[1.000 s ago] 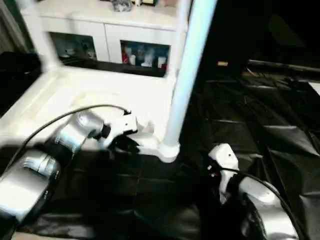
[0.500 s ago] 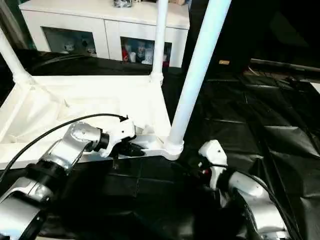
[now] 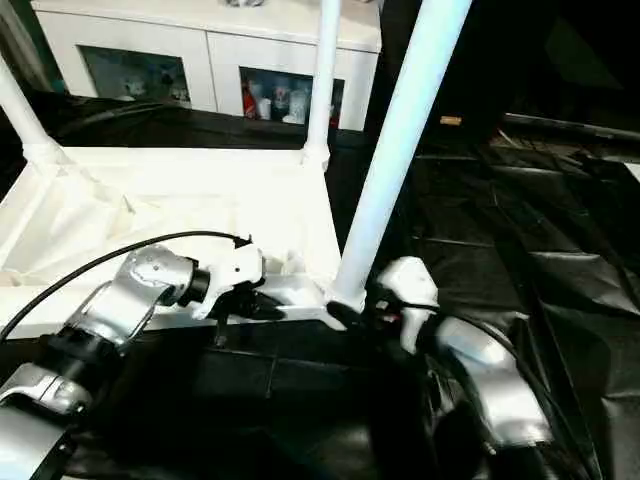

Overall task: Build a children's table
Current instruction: Rotate table base, then rotate leg to tighten

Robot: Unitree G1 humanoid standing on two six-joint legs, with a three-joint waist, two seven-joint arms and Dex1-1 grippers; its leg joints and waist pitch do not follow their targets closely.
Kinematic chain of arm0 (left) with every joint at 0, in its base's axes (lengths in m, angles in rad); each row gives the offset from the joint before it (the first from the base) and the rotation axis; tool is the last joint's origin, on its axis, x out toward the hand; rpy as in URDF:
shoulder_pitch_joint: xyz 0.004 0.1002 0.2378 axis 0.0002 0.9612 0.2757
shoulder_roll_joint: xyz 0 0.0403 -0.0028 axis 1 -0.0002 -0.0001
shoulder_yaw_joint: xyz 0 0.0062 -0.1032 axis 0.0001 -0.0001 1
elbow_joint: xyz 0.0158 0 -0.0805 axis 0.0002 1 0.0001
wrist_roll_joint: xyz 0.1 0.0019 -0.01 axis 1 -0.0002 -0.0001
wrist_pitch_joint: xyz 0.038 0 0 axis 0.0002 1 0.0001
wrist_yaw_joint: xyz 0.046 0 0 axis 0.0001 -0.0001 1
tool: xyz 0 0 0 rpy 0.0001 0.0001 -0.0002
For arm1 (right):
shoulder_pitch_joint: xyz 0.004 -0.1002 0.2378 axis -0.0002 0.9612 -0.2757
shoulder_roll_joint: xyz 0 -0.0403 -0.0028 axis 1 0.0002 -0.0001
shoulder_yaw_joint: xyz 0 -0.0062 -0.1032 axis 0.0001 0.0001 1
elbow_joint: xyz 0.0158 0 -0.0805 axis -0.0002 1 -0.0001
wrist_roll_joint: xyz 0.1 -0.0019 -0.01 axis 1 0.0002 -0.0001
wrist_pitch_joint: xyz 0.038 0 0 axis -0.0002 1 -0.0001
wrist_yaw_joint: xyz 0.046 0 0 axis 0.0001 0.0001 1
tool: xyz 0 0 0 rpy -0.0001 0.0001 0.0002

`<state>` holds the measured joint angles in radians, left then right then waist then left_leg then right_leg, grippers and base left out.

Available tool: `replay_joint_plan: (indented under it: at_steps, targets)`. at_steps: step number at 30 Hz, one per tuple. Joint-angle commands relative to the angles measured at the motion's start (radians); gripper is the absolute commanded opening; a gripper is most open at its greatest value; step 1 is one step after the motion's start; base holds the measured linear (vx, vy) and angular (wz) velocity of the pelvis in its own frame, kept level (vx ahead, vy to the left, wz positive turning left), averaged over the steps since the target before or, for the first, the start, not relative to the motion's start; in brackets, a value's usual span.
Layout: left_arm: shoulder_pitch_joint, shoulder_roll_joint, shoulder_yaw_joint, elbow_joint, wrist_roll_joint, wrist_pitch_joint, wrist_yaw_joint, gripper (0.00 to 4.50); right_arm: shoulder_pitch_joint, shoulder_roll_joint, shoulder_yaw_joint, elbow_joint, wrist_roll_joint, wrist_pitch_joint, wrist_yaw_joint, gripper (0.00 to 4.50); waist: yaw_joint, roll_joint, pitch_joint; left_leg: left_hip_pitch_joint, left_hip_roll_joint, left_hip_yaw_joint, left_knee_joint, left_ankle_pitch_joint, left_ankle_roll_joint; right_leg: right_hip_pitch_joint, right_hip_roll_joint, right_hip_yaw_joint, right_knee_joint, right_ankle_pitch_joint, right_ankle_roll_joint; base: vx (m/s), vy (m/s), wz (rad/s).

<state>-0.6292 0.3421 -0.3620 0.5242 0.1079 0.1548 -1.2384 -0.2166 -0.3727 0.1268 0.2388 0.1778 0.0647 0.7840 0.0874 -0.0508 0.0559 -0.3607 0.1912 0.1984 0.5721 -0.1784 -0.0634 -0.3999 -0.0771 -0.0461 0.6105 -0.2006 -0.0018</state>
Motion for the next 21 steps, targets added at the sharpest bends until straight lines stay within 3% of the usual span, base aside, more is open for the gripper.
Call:
replay_joint_plan:
  at_steps: [1,2,5,7,13,21]
  targets:
    - [0.031,-0.004,-0.047,0.001,0.003,0.014,-0.038,0.01,-0.02,0.004,0.002,0.025,-0.019,-0.016,-0.003,3.99,0.001,-0.008,-0.052,0.007,0.042,-0.018,-0.06,-0.185,0.061,0.044,-0.068,0.043,-0.074,-0.171,-0.217,0.0,0.0,0.0]
    - [0.032,-0.004,-0.047,-0.004,0.002,0.014,-0.041,0.0,-0.025,0.008,0.001,0.032,-0.018,-0.018,-0.003,3.7,0.002,-0.007,-0.053,0.009,0.044,-0.018,-0.06,-0.185,0.059,0.043,-0.068,0.044,-0.073,-0.166,-0.216,0.0,0.0,0.0]
    - [0.039,-0.001,-0.046,-0.016,0.0,0.019,-0.045,0.0,-0.037,0.017,0.001,0.042,-0.005,-0.015,0.007,3.57,0.003,-0.009,-0.054,0.007,0.043,-0.018,-0.059,-0.171,0.063,0.045,-0.066,0.044,-0.069,-0.132,-0.219,0.0,0.0,0.0]
    - [0.042,0.002,-0.046,-0.023,-0.001,0.022,-0.044,0.0,-0.04,0.015,0.006,0.048,-0.007,-0.02,0.014,3.2,0.002,-0.008,-0.053,0.008,0.043,-0.018,-0.059,-0.167,0.066,0.045,-0.066,0.043,-0.068,-0.123,-0.223,0.0,0.0,0.0]
    - [0.042,0.013,-0.048,-0.027,-0.006,0.033,-0.042,0.0,-0.05,0.016,0.006,0.085,-0.009,-0.043,0.035,2.79,0.001,-0.009,-0.053,0.007,0.042,-0.017,-0.059,-0.167,0.066,0.045,-0.065,0.043,-0.068,-0.127,-0.222,0.0,0.0,0.0]
    - [0.046,0.015,-0.036,-0.019,-0.005,0.047,-0.025,0.0,-0.044,0.021,-0.001,0.104,-0.003,-0.045,0.027,2.67,0.0,-0.008,-0.052,0.007,0.042,-0.017,-0.059,-0.168,0.066,0.046,-0.065,0.043,-0.068,-0.125,-0.225,0.0,0.0,0.0]
